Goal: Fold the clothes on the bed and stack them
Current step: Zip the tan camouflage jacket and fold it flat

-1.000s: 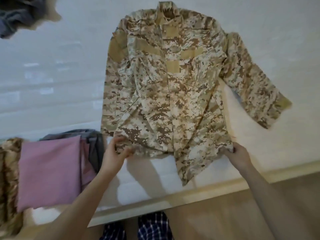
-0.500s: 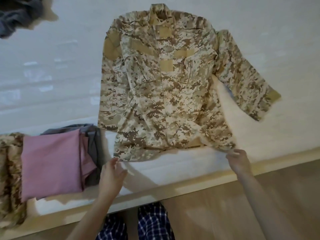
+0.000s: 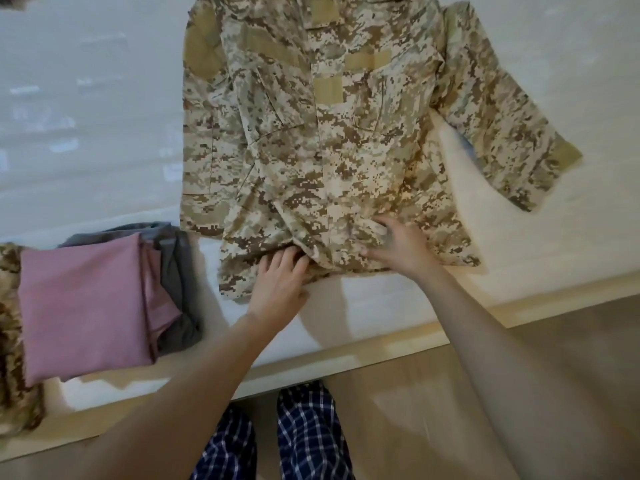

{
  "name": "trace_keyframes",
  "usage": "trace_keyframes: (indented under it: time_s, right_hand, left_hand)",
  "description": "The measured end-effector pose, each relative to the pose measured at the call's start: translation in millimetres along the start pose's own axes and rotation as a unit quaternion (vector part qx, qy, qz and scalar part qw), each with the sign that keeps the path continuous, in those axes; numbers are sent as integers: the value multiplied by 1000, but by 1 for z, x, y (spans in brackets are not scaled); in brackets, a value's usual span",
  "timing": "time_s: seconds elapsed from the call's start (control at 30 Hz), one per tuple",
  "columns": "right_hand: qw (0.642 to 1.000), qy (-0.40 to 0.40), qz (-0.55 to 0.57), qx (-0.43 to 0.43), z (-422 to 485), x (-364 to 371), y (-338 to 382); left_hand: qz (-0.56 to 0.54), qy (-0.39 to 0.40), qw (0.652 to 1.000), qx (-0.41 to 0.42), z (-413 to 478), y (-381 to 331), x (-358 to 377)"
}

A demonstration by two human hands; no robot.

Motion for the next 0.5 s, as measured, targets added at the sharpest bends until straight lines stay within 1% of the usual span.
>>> trace_keyframes:
  time_s: [0.03,0.07,0.13,0.17,0.2,0.23,0.3,0.4,0.43,0.5]
  right_hand:
    - [998,-4,54,8,4,-8,2]
    - [993,-22,113,20,7,-21,2]
    - [977,-60,202,45,13,-49,-4]
    - [969,-69,231,56,14,-59,-8]
    - [965,-71,246,57,15,-66,-8]
    - [966,-68,243,50,14,-71,-8]
    - [969,-76,233,40,14,-81,-6]
    - [961,-110,250,36,14,-97,-4]
    - [959,-117,258,35,12,-101,-1]
    - [955,-130,263,29,7,-110,7]
  left_hand:
    - [12,25,1000,-9,-1,7,8]
    - [11,31,999,-6,-1,10,11]
    - [-62,-9,998,-6,1,11,1]
    - [-111,-36,993,-22,3,14,-9]
    - [-150,-59,986,-46,5,19,-18]
    - [-176,-65,979,-74,7,25,-23]
    - [-216,-54,969,-104,10,32,-32]
    - [-282,-29,953,-102,11,27,-56]
    - [-297,-33,949,-103,10,25,-67]
    - [-315,-74,939,-114,7,23,-93]
Point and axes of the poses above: each hand's wrist, its own z-axis towards the middle knuckle, its own x-axis out of the palm, y = z × x, the point moved 10 cm from there along z, towards the middle knuckle, and after that the axes turned 15 degrees about -y, right-handed, at the moved point
